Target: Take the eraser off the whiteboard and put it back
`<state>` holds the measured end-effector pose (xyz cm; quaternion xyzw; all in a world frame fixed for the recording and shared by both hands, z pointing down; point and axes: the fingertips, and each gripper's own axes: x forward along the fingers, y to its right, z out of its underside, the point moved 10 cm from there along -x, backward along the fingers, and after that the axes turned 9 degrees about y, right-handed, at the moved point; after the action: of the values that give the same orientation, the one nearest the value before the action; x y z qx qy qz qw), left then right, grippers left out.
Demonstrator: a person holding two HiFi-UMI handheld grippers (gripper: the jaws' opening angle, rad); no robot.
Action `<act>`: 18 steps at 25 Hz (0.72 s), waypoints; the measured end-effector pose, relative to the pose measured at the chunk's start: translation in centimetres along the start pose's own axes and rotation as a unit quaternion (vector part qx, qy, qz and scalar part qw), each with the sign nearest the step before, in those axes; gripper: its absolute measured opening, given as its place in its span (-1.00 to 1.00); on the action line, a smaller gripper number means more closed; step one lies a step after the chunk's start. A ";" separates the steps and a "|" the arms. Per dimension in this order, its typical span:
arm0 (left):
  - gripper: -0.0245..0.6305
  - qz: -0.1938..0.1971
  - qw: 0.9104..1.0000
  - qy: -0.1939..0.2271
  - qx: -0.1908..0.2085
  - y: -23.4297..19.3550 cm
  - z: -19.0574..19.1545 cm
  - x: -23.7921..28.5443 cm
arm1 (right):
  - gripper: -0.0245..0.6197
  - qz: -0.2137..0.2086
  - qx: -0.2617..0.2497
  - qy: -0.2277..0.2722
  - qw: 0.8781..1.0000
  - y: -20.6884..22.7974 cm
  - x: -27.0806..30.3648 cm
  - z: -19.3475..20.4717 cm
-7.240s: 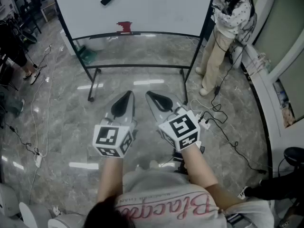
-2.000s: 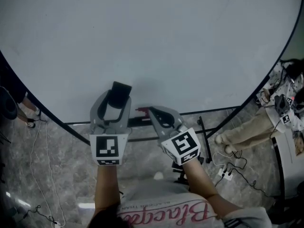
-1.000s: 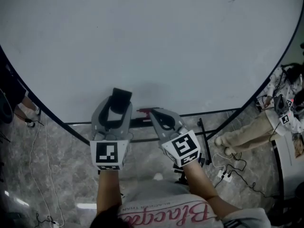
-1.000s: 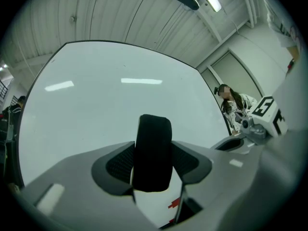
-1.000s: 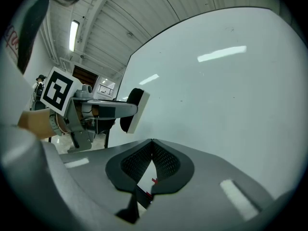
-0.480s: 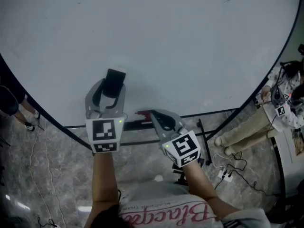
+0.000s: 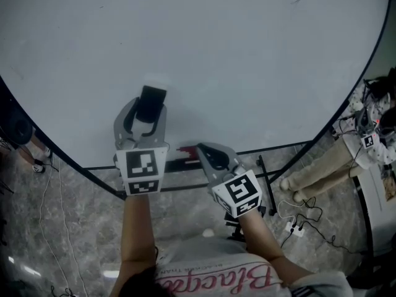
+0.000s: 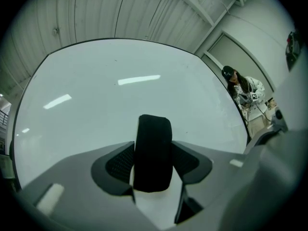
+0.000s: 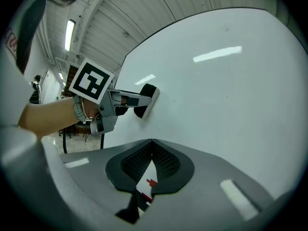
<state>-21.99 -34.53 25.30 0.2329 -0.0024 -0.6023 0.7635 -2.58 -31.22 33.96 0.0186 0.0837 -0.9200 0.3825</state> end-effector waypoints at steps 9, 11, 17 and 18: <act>-0.21 -0.005 1.000 0.013 -0.021 0.3 -0.4 -2.1 | -0.92 -0.003 -0.003 -0.004 1.000 -0.3 -0.1 0.0; -0.24 -0.008 0.999 0.020 -0.026 0.5 -0.5 -3.2 | -0.92 -0.006 -0.004 -0.003 1.000 -0.4 -0.1 0.0; -0.67 -0.004 0.998 0.037 -0.060 1.9 0.8 -6.2 | -0.92 -0.021 -0.009 -0.004 1.000 -1.0 0.1 -0.2; -0.75 -0.002 0.997 0.035 -0.065 2.2 1.1 -6.6 | -0.92 -0.024 -0.009 -0.004 1.000 -1.1 0.1 -0.2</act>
<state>-22.07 -28.44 28.88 0.2032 0.0639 -0.5946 0.7753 -3.47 -30.49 33.93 0.0095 0.0914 -0.9281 0.3607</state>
